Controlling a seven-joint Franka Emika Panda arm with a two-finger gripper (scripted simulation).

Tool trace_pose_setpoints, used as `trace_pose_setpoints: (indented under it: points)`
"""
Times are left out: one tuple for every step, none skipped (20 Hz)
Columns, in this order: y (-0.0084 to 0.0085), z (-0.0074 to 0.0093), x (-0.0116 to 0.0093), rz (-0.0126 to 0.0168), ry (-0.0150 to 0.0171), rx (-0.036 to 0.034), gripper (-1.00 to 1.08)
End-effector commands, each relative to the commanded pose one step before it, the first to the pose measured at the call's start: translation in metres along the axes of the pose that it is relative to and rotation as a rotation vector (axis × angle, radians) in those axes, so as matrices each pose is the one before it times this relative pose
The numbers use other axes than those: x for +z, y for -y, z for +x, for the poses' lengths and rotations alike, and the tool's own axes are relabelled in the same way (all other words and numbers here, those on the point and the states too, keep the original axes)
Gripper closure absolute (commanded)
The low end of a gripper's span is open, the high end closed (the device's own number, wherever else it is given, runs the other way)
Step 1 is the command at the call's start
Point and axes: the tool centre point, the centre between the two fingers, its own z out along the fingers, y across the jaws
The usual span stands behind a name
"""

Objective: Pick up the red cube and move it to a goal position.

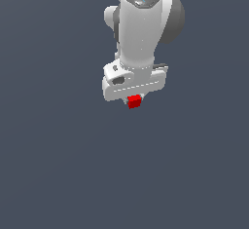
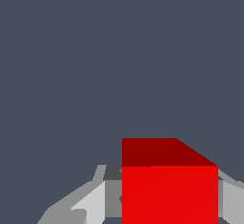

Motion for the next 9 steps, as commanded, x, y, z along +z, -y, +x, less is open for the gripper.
trace_pose_setpoints:
  points:
    - [-0.00288,0.00361,-0.01133,-0.00020,0.00097,-0.00037,1.08]
    - [-0.00093,0.00116,-0.00323,0.00000,0.00000,0.00000,1.08]
    - [-0.00080,0.00101,-0.00273,0.00000,0.00000,0.00000,1.08]
    - [-0.00067,0.00087,-0.00225,0.00000,0.00000,0.00000,1.08]
    - [-0.00054,0.00071,-0.00179,0.00000,0.00000,0.00000,1.08]
    - [-0.00041,0.00056,-0.00135,0.00000,0.00000,0.00000,1.08]
    - [-0.00029,0.00040,-0.00095,0.00000,0.00000,0.00000,1.08]
    - [-0.00017,0.00024,-0.00056,0.00000,0.00000,0.00000,1.08]
    - [-0.00006,0.00008,-0.00018,0.00000,0.00000,0.00000,1.08]
